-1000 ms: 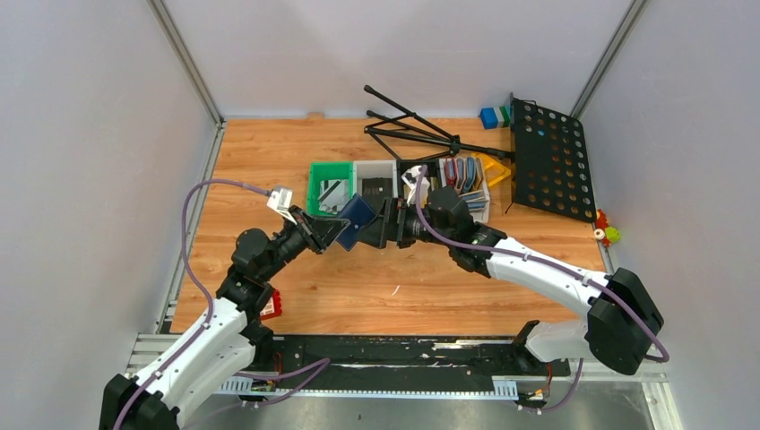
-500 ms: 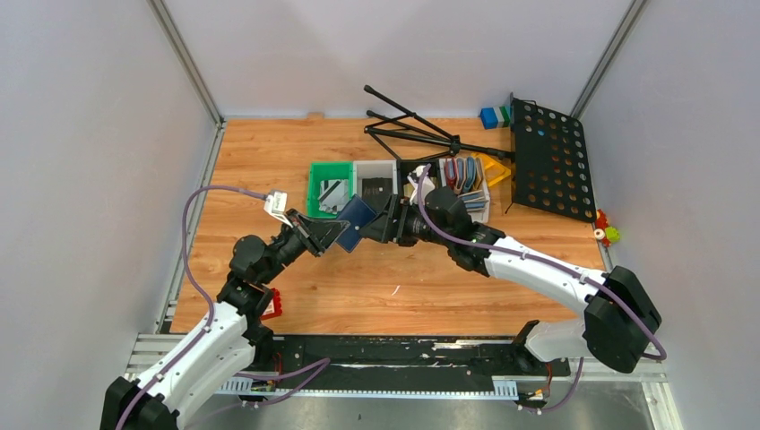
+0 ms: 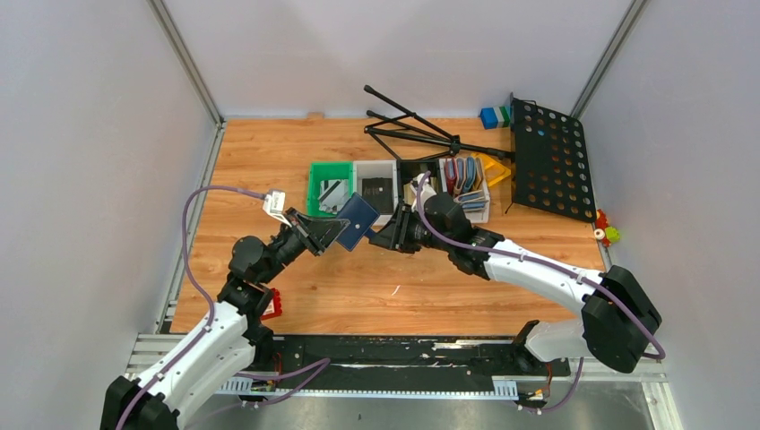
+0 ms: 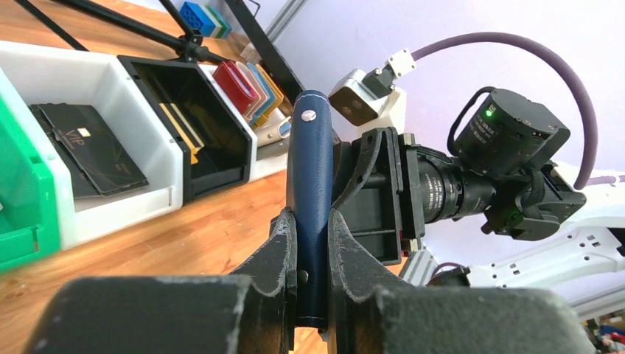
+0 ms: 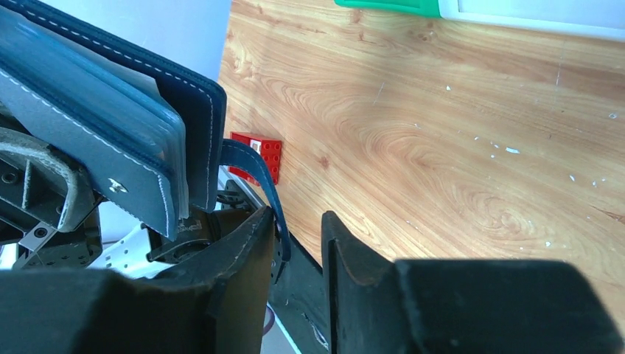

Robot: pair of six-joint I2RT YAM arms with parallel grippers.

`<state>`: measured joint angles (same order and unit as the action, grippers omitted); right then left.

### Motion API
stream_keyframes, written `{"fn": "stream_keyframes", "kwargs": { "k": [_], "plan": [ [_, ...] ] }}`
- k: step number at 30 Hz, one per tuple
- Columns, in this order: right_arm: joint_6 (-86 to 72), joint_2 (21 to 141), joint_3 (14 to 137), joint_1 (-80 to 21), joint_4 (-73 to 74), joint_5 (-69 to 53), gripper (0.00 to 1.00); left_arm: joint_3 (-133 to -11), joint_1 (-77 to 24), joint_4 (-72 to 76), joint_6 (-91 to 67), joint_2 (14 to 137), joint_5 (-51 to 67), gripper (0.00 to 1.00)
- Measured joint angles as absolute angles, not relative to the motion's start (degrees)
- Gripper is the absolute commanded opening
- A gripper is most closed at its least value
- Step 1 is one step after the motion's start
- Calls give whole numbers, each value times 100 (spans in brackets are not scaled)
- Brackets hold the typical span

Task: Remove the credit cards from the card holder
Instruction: Open the card holder at the center of the board.

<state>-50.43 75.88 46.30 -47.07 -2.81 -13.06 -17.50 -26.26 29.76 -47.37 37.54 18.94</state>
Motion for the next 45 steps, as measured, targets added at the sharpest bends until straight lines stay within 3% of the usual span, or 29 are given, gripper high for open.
{"fn": "stream_keyframes", "kwargs": {
  "k": [3,5,9,13,17,21,23,34,39,45],
  "plan": [
    [-5033,7588,4630,-4707,-279,-1288,21,-1750,-2626,3026,-4779,3802,1918,0],
    [-5011,7588,4633,-4707,-283,-1282,1,-1747,-2626,3030,-4797,3820,1920,0],
    [-4925,7588,4644,-4707,-268,-1258,0,-1643,-2626,3105,-4875,3839,1905,0],
    [-4803,7585,4657,-4707,-30,-1253,0,-1525,-2639,3105,-4921,3955,1831,10],
    [-4639,7553,4652,-4689,416,-1310,0,-1382,-2867,3057,-4875,4165,1684,35],
    [-4469,7450,4495,-4552,624,-1435,0,-1330,-3339,2663,-4567,4480,1466,75],
    [-4300,7470,4423,-4427,746,-1485,0,-1332,-3553,2386,-4320,4678,1343,82],
    [-2998,8567,4484,-3787,1660,-2117,0,-1911,-3999,443,-3197,5487,779,85],
    [-2788,8420,4668,-3787,1857,-2296,0,-2224,-4204,314,-3004,5498,655,81],
    [-2775,8254,4700,-3798,1944,-2598,0,-2327,-4215,410,-2936,5979,659,70]
  ]
}}
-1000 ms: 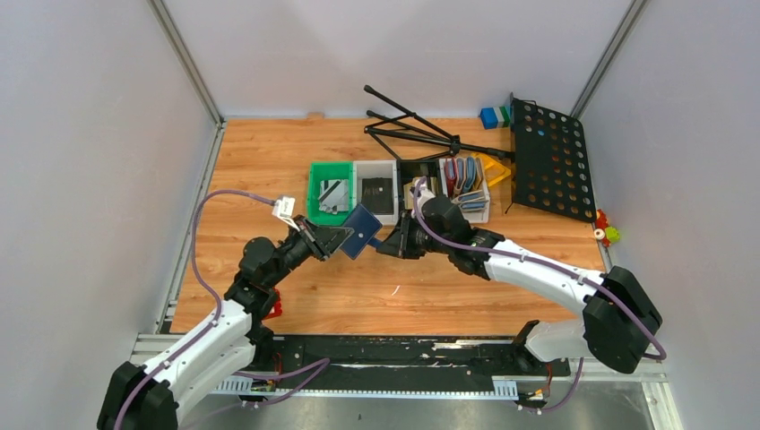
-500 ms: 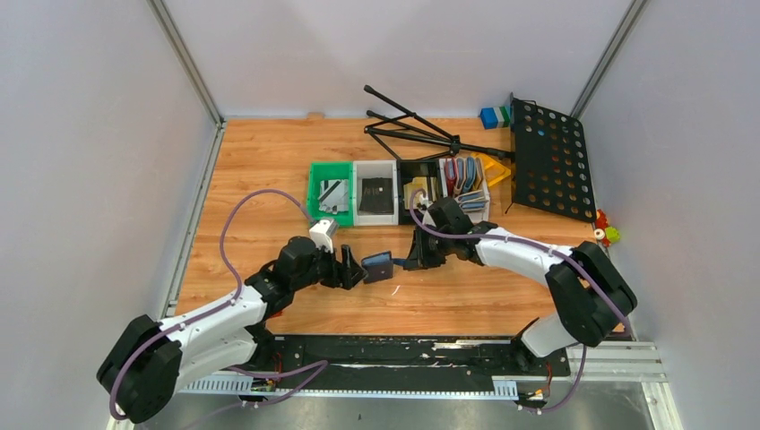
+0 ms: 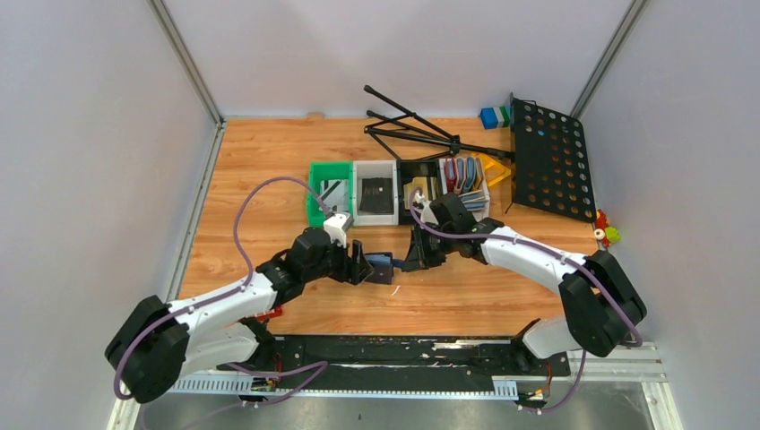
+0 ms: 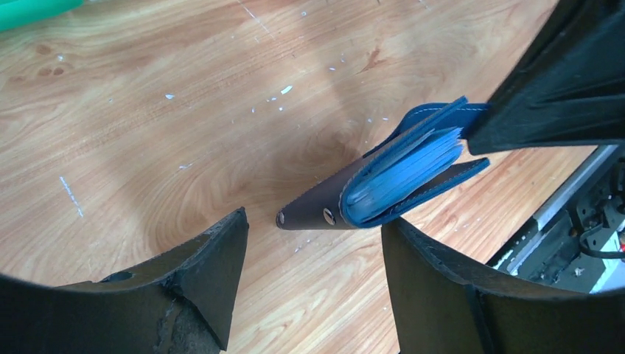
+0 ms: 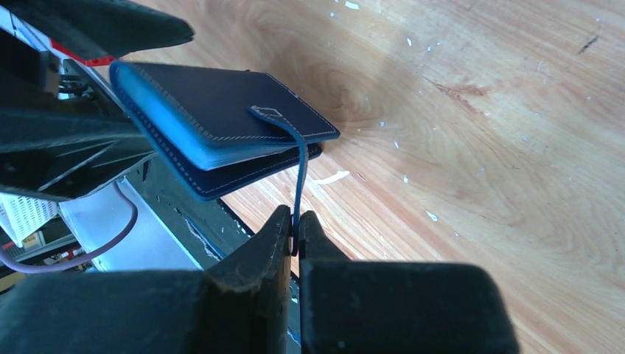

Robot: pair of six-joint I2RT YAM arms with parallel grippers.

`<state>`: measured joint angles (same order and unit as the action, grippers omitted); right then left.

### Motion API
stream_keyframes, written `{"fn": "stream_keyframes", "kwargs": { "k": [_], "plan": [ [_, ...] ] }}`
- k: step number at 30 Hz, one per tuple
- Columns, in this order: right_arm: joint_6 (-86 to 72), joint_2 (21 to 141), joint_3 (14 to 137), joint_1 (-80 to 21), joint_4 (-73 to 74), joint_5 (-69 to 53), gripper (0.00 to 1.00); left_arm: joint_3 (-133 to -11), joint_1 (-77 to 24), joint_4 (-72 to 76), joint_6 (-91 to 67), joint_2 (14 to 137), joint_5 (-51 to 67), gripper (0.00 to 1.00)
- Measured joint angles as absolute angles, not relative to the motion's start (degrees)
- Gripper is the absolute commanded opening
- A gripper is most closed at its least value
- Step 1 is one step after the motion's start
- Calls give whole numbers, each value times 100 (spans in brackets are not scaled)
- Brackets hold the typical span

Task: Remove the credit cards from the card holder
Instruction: Open the card holder at the center of the board.

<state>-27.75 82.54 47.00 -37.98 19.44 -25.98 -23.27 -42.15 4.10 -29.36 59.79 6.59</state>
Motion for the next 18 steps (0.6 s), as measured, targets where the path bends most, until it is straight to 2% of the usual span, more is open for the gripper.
{"fn": "stream_keyframes", "kwargs": {
  "k": [3,5,11,15,18],
  "plan": [
    [-2775,8195,4700,-3806,1966,-2635,0,-2434,-4222,558,-2923,6368,569,56],
    [-2777,8204,4709,-3806,1973,-2637,0,-2534,-4222,617,-2950,6604,414,55],
    [-2777,8571,4912,-3763,1962,-2633,0,-2797,-4117,1035,-3063,7076,355,63],
    [-2777,8757,4915,-3688,1957,-2633,0,-3002,-4121,1068,-3030,7297,438,79],
    [-2770,8761,4919,-3664,1966,-2637,0,-3085,-4237,926,-2902,7303,574,85]
  ]
}}
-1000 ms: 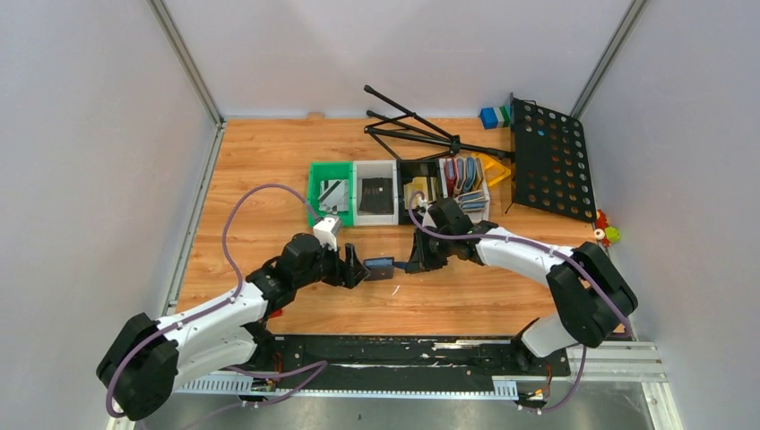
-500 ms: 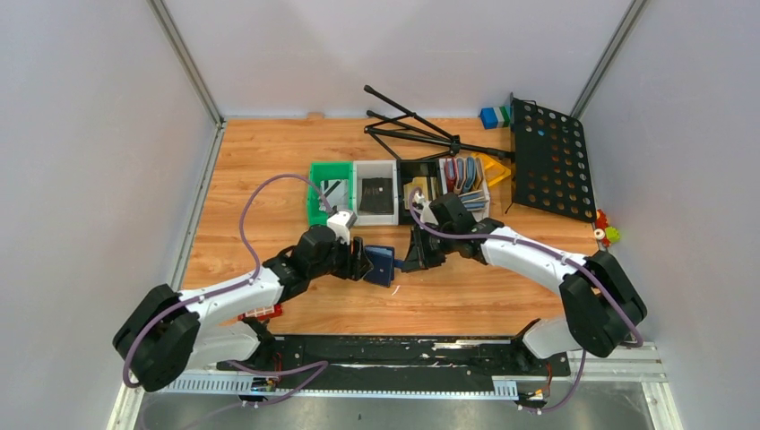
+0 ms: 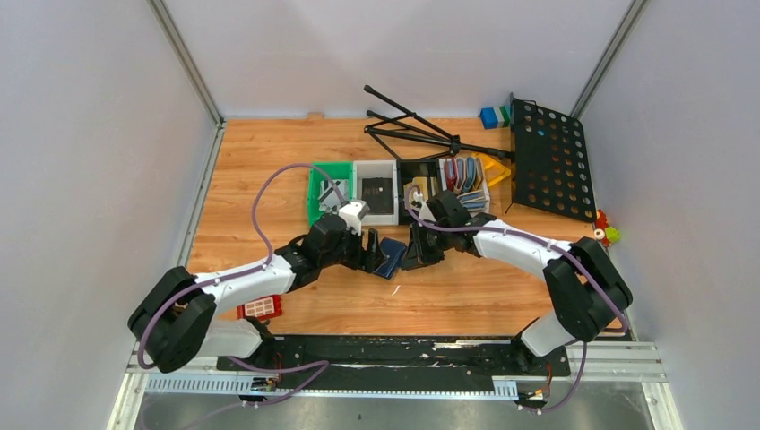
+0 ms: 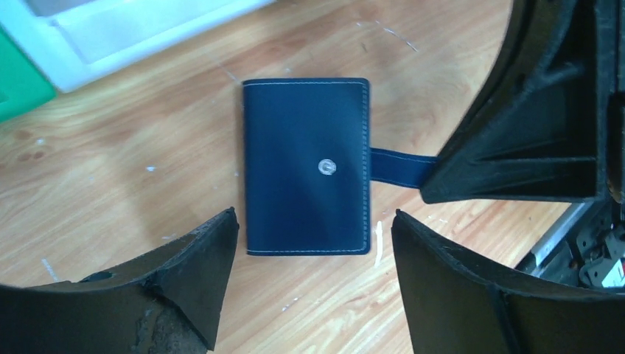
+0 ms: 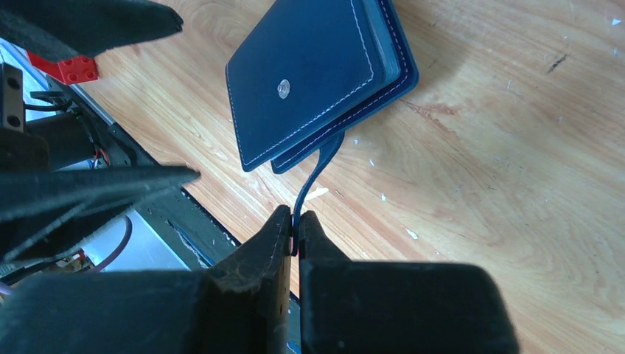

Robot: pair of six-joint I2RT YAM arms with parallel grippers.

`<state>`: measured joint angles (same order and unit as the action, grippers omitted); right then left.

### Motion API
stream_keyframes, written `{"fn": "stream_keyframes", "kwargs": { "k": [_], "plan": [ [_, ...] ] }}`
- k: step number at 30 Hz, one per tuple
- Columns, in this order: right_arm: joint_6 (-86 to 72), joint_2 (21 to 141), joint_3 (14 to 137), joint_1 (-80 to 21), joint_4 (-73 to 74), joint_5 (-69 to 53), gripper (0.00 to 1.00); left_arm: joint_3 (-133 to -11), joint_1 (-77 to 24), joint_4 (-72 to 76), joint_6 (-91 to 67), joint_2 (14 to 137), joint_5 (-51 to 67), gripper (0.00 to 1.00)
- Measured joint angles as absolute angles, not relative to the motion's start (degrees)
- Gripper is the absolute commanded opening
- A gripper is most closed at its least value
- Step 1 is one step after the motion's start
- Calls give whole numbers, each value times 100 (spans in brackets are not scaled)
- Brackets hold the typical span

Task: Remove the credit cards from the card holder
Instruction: Open the card holder at the center of the board.

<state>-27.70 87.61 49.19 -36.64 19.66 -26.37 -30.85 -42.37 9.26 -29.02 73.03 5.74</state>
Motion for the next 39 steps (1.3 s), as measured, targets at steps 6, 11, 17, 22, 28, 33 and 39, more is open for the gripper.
{"fn": "stream_keyframes", "kwargs": {
  "k": [6,11,17,22,28,33,39],
  "plan": [
    [-2755,8755,4919,-3656,1966,-2716,0,-3712,-4630,318,-2392,7564,617,87],
    [-2711,8700,4919,-3656,1977,-2762,0,-4180,-4681,5,-2086,8184,733,82],
    [-2687,8689,4923,-3656,2016,-2770,0,-4329,-4678,-303,-1984,8696,716,65],
    [-2659,8678,4923,-3653,2064,-2770,0,-4324,-4604,-316,-2032,8604,816,63],
    [-2596,8674,4923,-3592,2069,-2777,0,-4064,-4016,-163,-2246,8272,1461,57],
    [-2550,8600,4923,-3524,2069,-2799,0,-4001,-3677,-1,-2340,8189,1787,46],
    [-2504,8519,4921,-3465,2073,-2827,0,-3791,-3439,108,-2453,7898,2005,17]
  ]
}}
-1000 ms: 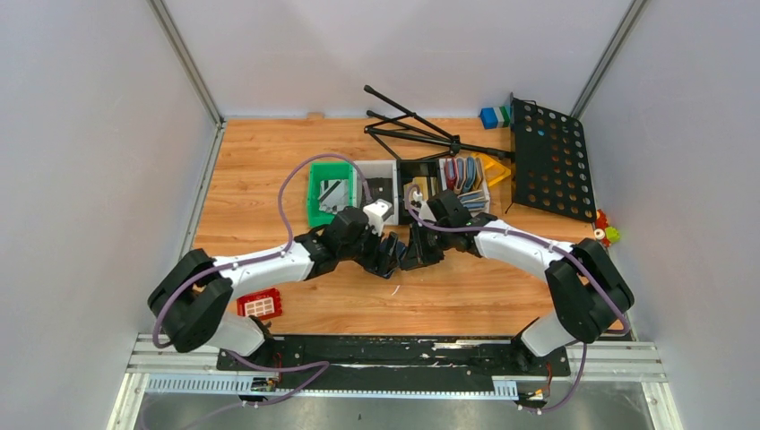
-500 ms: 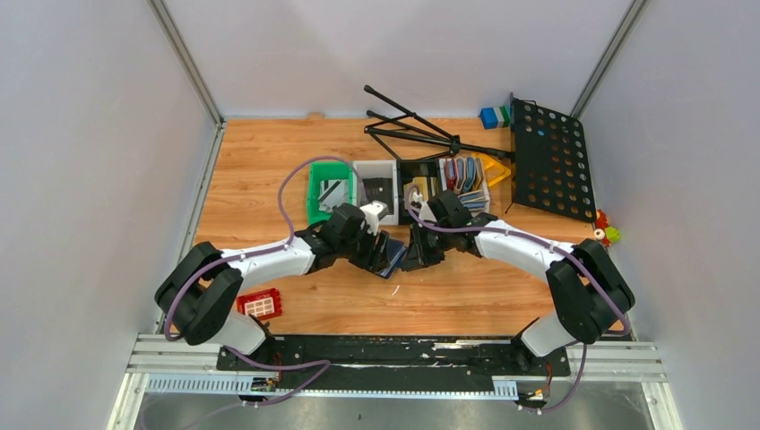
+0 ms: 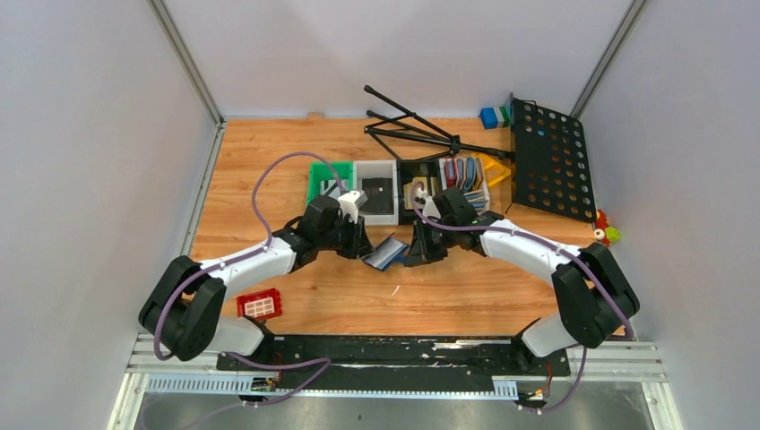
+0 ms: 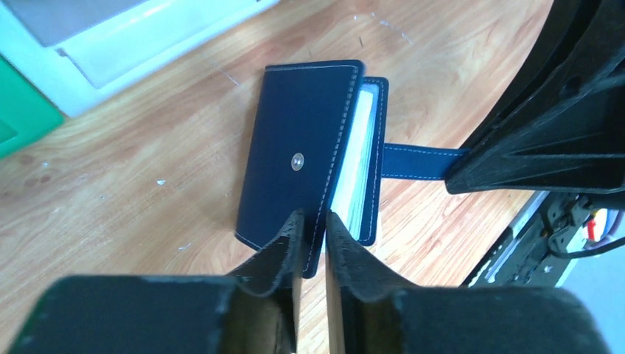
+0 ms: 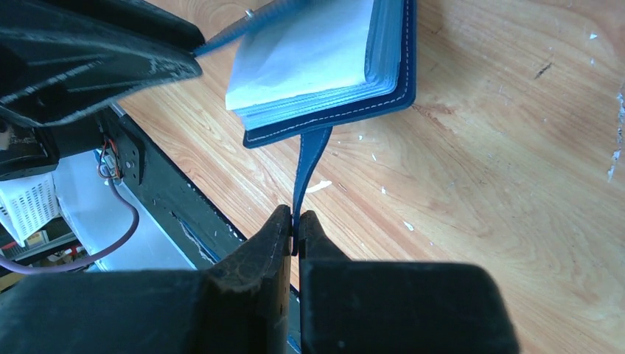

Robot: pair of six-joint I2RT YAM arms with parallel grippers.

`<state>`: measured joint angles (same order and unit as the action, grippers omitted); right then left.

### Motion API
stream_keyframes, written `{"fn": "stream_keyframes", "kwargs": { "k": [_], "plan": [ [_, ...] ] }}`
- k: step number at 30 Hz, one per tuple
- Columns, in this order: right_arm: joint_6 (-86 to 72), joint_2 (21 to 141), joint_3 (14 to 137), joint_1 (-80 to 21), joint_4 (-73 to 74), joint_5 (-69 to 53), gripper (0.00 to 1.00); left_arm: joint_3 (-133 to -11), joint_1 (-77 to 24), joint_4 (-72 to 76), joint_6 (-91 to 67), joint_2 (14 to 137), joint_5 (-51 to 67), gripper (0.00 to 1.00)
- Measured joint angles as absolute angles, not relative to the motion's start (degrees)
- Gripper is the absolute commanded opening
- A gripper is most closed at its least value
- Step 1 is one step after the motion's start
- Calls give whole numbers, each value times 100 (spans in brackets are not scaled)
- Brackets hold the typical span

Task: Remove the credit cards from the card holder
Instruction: Open the card holder at the center of the board.

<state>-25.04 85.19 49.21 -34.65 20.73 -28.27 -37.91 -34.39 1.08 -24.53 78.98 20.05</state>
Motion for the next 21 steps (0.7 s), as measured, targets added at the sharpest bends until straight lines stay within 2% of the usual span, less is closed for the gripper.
{"fn": "stream_keyframes", "kwargs": {
  "k": [7,15,21],
  "plan": [
    [-2335,8285,4869,-3356,2340,-2884,0,-3791,-3391,-261,-2388,7435,1728,3],
    [-2123,8171,4858,-3288,2635,-2834,1,-3417,-3391,-569,-2587,6993,1675,2],
    [-2239,8034,4746,-3245,2591,-2338,16,-2672,-3371,-318,-2934,6840,1531,0]
  ]
}}
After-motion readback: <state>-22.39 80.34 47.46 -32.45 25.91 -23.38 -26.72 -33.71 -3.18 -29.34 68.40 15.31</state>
